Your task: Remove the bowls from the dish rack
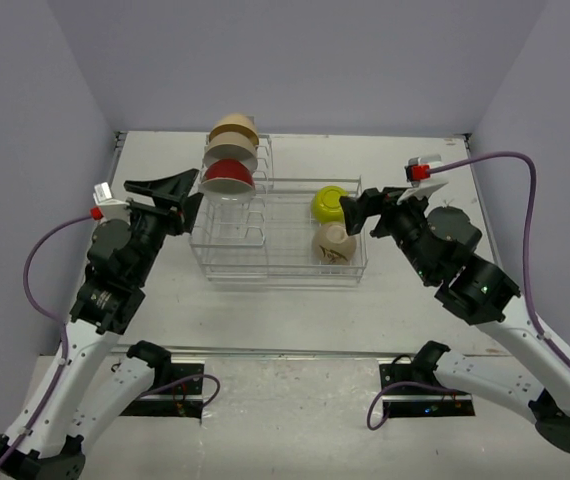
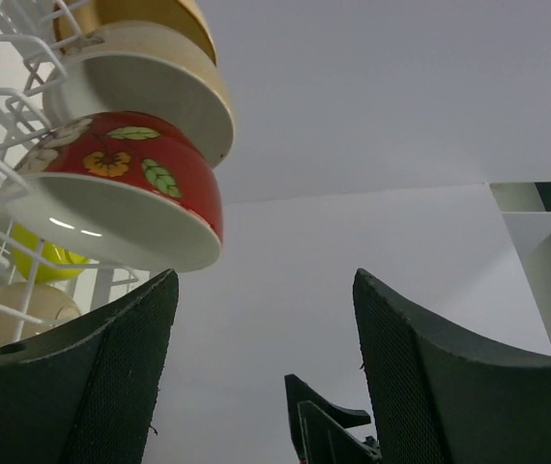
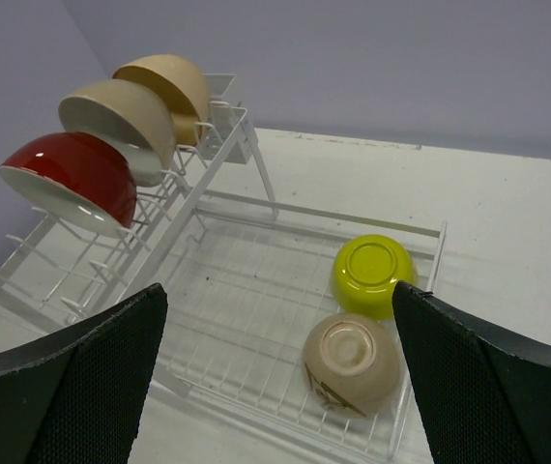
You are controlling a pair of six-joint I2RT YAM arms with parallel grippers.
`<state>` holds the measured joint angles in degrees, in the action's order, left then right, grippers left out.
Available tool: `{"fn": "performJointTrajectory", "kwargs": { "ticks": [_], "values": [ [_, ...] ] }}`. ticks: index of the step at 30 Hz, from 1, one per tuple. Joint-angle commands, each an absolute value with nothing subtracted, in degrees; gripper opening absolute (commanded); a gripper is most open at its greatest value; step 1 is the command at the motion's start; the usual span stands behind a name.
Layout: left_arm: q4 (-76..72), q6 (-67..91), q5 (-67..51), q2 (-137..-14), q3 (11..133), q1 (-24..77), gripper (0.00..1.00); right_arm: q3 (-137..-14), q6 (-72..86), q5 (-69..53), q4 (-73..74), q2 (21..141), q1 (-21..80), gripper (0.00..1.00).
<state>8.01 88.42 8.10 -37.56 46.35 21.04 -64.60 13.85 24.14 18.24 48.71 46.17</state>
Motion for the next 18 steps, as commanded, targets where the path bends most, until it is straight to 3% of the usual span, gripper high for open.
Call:
{"fn": "performJointTrajectory", "kwargs": {
  "ticks": [1, 9, 18],
  "values": [
    [6.9, 86.7, 6.8, -41.6, 51.3, 21.6, 0.73, -67.4, 12.9, 25.4, 15.1, 48.9, 46.2, 0.99],
    [7.7, 85.5, 17.7, -50.6, 57.4, 32.9, 0.73, -69.7, 10.5, 27.1, 15.1, 48.0, 46.1, 0.99],
    [9.4, 84.6, 21.5, -48.6, 56.5, 33.9, 0.72, -67.0, 10.4, 27.2, 15.1, 43.3, 46.0, 0.99]
  ]
}}
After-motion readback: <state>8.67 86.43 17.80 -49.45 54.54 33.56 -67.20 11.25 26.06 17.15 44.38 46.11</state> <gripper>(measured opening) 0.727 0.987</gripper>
